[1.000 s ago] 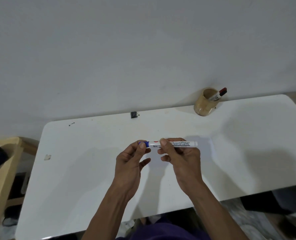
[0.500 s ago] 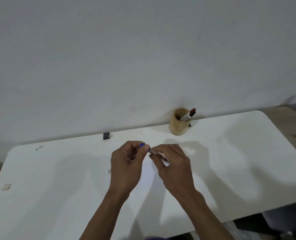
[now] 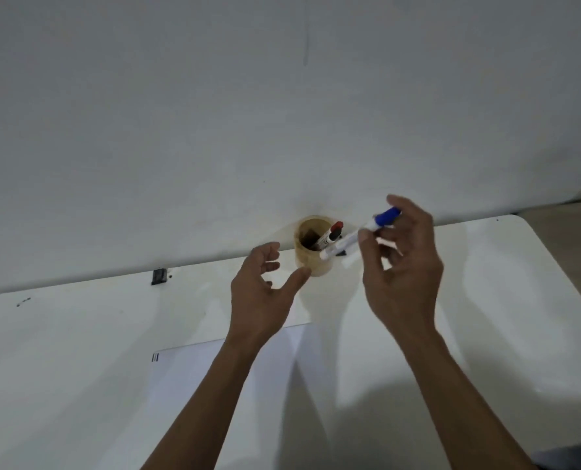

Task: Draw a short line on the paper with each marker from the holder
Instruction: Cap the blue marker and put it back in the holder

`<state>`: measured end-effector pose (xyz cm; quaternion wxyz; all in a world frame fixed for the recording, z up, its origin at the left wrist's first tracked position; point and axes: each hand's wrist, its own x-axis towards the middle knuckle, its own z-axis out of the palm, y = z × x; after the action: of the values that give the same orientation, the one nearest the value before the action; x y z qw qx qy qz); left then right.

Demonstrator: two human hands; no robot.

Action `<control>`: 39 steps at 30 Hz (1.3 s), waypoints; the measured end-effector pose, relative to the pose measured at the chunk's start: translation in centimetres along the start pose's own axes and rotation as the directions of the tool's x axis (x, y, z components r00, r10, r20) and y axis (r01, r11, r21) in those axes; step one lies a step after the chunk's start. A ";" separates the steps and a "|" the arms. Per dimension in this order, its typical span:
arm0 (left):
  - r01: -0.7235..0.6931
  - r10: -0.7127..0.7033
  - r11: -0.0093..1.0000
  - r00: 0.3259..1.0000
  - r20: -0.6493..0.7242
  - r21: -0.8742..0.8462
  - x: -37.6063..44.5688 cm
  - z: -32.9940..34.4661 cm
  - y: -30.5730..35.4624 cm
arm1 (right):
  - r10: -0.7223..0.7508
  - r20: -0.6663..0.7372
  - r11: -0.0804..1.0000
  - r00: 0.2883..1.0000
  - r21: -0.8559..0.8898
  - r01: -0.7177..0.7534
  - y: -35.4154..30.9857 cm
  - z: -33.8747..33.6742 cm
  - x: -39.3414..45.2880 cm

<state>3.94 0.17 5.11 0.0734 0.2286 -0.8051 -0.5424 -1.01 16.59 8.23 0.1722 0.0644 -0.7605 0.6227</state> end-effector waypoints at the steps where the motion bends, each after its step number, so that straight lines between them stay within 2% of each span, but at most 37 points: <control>1: -0.015 0.015 0.999 1.000 -0.006 0.030 0.8 0.9 -0.1 | 0.002 -0.022 1.000 1.000 0.022 -0.002 0.1 0.0 1.2; 6: -0.065 0.061 0.987 0.998 0.029 0.148 4.1 4.4 -0.8 | -0.008 -0.026 1.000 1.000 -0.014 0.007 2.0 1.9 5.3; 11: -0.137 0.133 0.984 0.990 0.044 0.115 5.1 5.8 -1.1 | 0.013 0.067 0.989 0.998 -0.147 -0.003 4.9 3.7 5.9; 18: -0.171 0.166 0.980 0.985 0.057 0.102 5.7 5.9 -2.2 | 0.111 0.122 0.973 0.986 -0.217 -0.083 7.5 5.1 5.5; 25: -0.174 0.172 0.983 0.985 0.035 0.062 6.0 6.1 -2.9 | 0.211 0.125 0.947 0.970 -0.271 -0.171 8.2 5.6 5.6; 39: -0.168 0.167 0.984 0.986 0.021 0.064 6.0 6.3 -3.3 | 0.215 0.129 0.942 0.968 -0.288 -0.171 7.7 5.2 5.6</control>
<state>-2.74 1.70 -1.17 0.1048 0.1582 -0.8394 -0.5093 -9.59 13.87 2.13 0.0564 0.0140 -0.8533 0.5182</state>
